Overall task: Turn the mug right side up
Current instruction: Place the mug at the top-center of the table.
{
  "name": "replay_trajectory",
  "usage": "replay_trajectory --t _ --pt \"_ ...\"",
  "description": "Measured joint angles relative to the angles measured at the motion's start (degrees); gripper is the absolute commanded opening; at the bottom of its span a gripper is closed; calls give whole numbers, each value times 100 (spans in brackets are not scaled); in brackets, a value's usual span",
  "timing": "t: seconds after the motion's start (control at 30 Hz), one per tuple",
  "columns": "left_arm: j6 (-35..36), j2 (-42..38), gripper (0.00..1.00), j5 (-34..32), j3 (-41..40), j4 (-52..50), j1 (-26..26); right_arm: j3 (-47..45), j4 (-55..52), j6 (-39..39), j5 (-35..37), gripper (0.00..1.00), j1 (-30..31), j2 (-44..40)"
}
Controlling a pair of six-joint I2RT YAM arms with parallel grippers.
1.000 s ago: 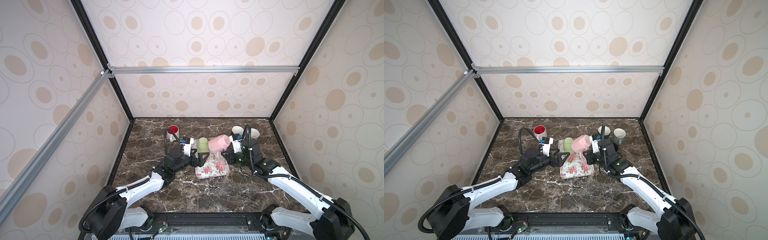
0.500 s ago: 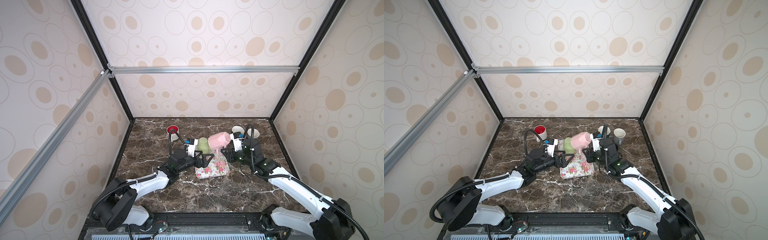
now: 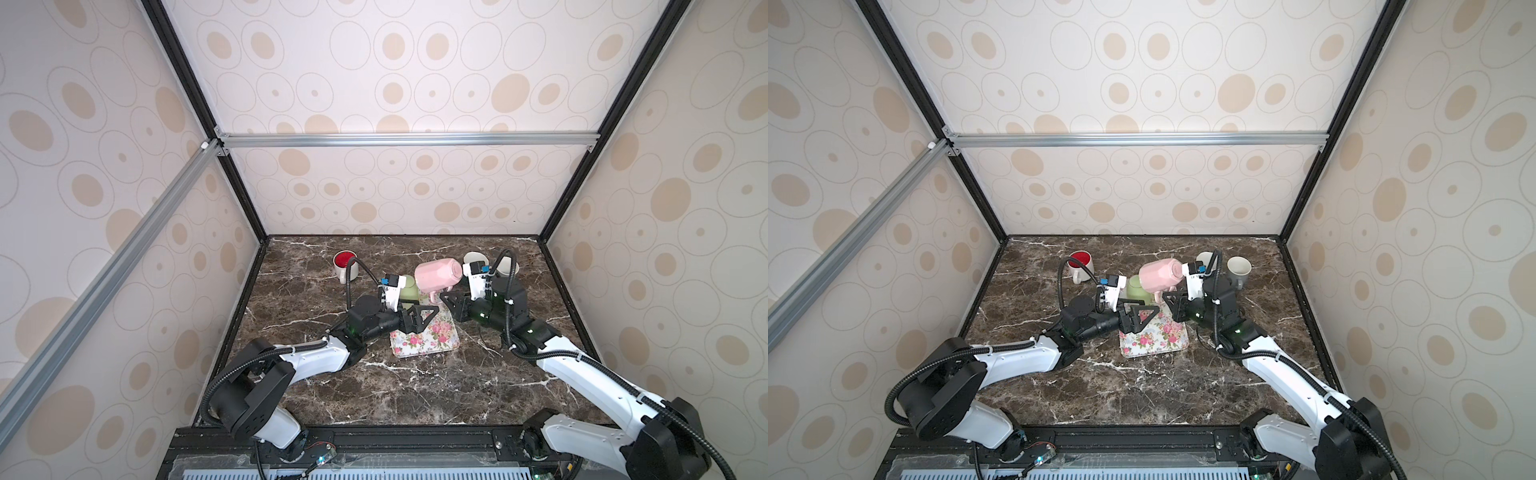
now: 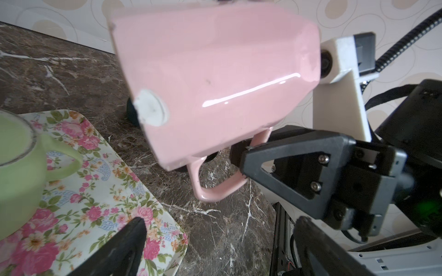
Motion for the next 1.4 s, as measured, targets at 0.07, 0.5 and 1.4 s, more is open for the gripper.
replay_trajectory --t 0.07,0.5,1.4 --pt "-94 90 96 79 37 120 -4 -37 72 44 -44 0 -2 0" --pt "-522 315 93 293 151 868 -9 -310 472 415 -195 0 -85 -216" --pt "-796 686 85 472 535 1261 -7 -586 1255 1012 -496 0 -140 -240"
